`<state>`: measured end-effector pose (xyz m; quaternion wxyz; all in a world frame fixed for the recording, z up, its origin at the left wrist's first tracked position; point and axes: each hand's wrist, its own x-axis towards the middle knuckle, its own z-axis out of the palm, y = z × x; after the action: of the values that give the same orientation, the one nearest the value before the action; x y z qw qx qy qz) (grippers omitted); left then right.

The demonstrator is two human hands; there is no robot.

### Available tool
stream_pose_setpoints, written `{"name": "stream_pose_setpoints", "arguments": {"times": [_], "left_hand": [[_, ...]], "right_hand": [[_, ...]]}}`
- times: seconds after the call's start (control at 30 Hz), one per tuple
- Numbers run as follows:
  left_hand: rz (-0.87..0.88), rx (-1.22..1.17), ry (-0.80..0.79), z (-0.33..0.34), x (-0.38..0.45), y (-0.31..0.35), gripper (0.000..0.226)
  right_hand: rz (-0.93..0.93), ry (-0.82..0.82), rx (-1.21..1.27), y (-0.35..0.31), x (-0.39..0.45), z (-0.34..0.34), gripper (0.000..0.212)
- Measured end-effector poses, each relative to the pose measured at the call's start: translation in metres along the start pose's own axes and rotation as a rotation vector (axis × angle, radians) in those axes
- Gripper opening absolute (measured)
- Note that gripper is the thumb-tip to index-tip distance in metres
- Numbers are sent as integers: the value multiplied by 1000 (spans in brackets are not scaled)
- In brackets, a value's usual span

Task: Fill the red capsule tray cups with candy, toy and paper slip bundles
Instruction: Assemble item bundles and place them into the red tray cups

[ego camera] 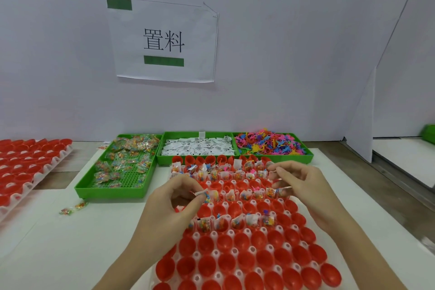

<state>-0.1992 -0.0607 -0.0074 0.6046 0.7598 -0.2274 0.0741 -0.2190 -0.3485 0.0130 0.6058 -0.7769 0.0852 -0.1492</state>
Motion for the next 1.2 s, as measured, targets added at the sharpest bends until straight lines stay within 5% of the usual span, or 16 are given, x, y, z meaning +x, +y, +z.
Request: {"name": "stream_pose_setpoints", "arguments": {"times": [0.4,0.67,1.2], "left_hand": [[-9,-2,50,-8,5,0,6],[-23,-23,54,-9,5,1,8],[-3,8,53,-11,6,0,17]], "right_hand": [[-181,63,-736,6,109,-6,17],[-210,-207,-1195,25,170,-14,39],[-175,-336,-1331,17,187,-1,13]]}}
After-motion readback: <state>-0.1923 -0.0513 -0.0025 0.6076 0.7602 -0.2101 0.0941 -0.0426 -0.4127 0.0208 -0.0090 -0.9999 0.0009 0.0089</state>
